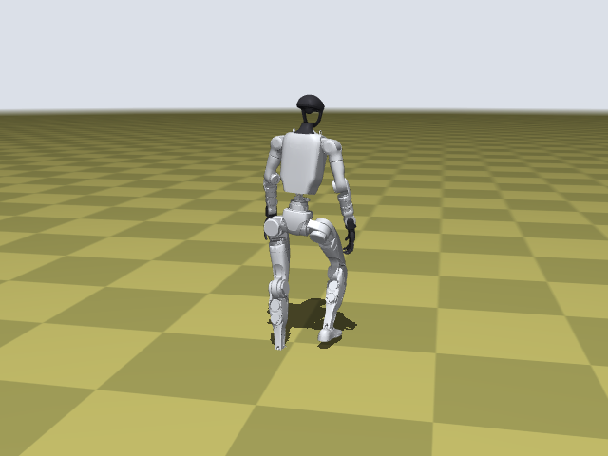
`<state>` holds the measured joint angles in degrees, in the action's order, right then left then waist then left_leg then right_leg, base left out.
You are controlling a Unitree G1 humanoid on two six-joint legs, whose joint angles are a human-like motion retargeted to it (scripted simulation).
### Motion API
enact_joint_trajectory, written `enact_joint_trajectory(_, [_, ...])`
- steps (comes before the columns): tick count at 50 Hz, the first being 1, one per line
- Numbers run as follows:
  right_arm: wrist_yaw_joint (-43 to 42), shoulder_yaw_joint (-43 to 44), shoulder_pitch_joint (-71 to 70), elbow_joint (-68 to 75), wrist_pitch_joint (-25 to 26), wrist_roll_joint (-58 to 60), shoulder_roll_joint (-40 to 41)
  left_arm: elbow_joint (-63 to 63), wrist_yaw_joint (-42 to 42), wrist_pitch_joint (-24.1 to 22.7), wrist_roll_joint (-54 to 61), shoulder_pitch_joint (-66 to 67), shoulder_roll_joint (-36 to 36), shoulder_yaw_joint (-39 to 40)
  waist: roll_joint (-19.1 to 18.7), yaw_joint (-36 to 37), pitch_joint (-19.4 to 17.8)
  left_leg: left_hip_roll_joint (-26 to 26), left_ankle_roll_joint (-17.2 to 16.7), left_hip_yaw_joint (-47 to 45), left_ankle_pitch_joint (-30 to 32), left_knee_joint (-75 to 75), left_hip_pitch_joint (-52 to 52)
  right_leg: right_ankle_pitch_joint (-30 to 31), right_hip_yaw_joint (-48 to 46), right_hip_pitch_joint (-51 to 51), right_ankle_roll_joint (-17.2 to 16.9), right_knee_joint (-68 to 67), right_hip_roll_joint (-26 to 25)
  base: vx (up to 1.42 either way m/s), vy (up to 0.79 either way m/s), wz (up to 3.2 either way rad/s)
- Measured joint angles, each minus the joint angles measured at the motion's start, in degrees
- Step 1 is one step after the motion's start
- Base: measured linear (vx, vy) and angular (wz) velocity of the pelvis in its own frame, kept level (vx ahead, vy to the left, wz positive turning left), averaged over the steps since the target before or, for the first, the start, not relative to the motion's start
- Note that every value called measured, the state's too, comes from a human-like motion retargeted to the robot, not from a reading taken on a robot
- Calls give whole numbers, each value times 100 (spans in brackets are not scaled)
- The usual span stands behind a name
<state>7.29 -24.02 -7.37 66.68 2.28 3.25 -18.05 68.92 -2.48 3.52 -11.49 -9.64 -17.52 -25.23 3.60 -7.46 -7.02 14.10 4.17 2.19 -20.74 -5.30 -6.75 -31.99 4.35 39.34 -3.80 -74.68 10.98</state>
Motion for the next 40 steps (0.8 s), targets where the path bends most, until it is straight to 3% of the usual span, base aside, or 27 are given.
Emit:
enact_joint_trajectory(5, [-7, 18, -2, 23, -8, -83, 81, 31, 58, -52, 59, -75, -59, 40, 73, -54, 53, -2, -27, 57, -179, -266, 117, 116, -39, 245, -95, 531, -64, 13, -2, 11])
enact_joint_trajectory(7, [2, 41, -86, 29, 8, -125, 77, 28, 54, -85, 89, -156, -99, 84, -84, -34, 82, -222, -63, 78, -217, -192, 118, 278, -207, 296, -116, 1023, -245, 17, -4, -1])
enact_joint_trajectory(10, [-31, 58, -29, 45, 7, -162, 104, -7, 80, -135, 105, -97, -104, 103, 44, -4, 92, -163, -47, 80, -325, -339, 78, 377, -156, 338, -226, 1521, -210, 17, -5, 1])
enact_joint_trajectory(12, [-32, 94, -84, 74, 14, -183, 108, -35, 53, -174, 117, -133, -148, 136, -104, 59, 112, -392, -77, 96, -348, -204, 4, 561, -333, 289, -246, 2116, -374, 21, -6, -8])
enact_joint_trajectory(22, [-107, 192, -14, 135, 3, -167, 156, -115, -11, -287, 62, 133, -182, 190, 6, 357, 204, -531, -108, 102, -921, -1022, -62, 1077, -542, 41, -344, 3065, -449, 25, -10, -5])
enact_joint_trajectory(30, [-187, 144, -7, 93, -34, -4, 142, 11, -43, -253, 59, 447, -126, 269, -267, 571, 240, -1049, -430, 175, -1327, -2857, 237, 819, -884, -491, 32, 3042, -940, 29, -14, -8])
enact_joint_trajectory(35, [-261, 23, -77, 23, -60, 123, 76, 108, -25, -242, 89, 588, -35, 302, -712, 720, 251, -1724, -850, 173, -989, -4538, 706, 762, -1160, -921, 319, 3324, -1546, 24, -14, -12])
enact_joint_trajectory(40, [-326, -51, -247, -53, -70, 207, -39, 34, -29, -256, 94, 623, 38, 341, -1037, 901, 268, -2350, -1006, 77, -463, -6123, 1424, 723, -1314, -1316, 550, 3747, -1996, 22, -12, -3])
